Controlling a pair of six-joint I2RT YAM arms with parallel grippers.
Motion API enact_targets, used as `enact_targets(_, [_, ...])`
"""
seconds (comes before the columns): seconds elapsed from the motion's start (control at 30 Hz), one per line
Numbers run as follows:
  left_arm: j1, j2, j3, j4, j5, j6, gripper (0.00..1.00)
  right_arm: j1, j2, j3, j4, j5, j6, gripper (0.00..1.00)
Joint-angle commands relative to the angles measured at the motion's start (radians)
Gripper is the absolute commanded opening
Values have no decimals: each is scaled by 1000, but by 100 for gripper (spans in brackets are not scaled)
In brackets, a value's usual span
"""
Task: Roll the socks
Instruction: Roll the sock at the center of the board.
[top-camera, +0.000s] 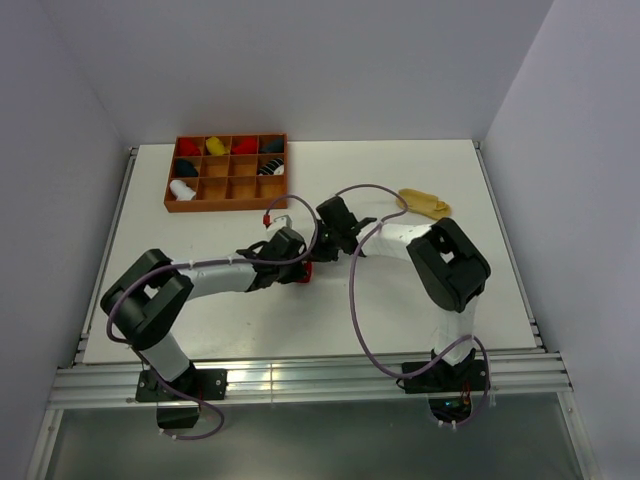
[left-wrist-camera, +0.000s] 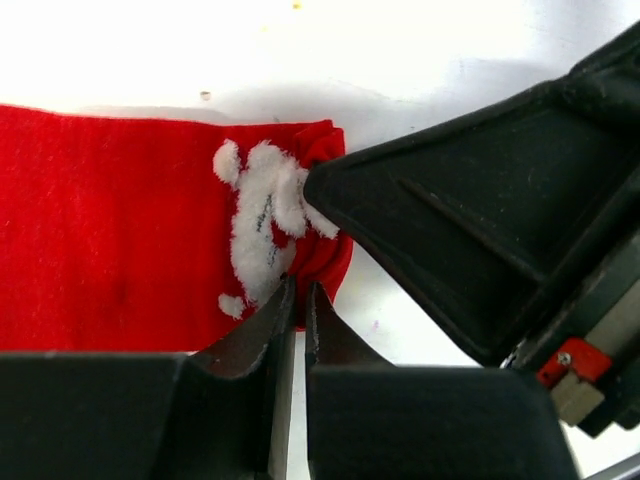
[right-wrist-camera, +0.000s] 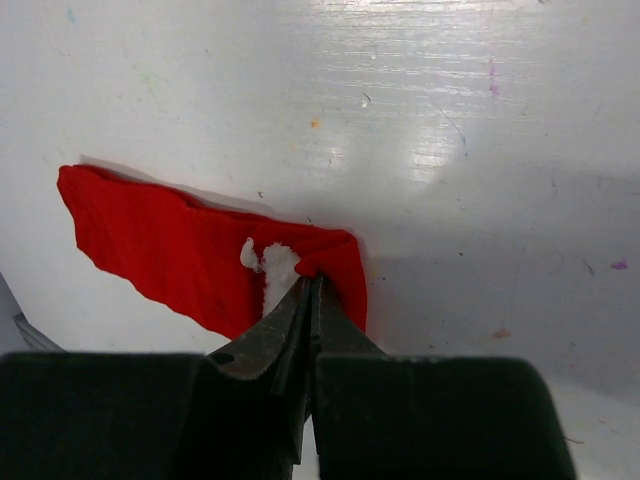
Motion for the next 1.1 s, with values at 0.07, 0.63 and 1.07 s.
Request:
enact_targets(0.07, [-25,-34,-39,-159,-63,60,15,14,64,17,-147,65,-5,3])
enact_targets(0.63, [-230,-177,-8,60,-316,404,41,15,69,42,-185,59,-8,2])
enact_targets(1.07, [-269,20,51,131,-433,544,35,15,84,47,-181,38,-5,2])
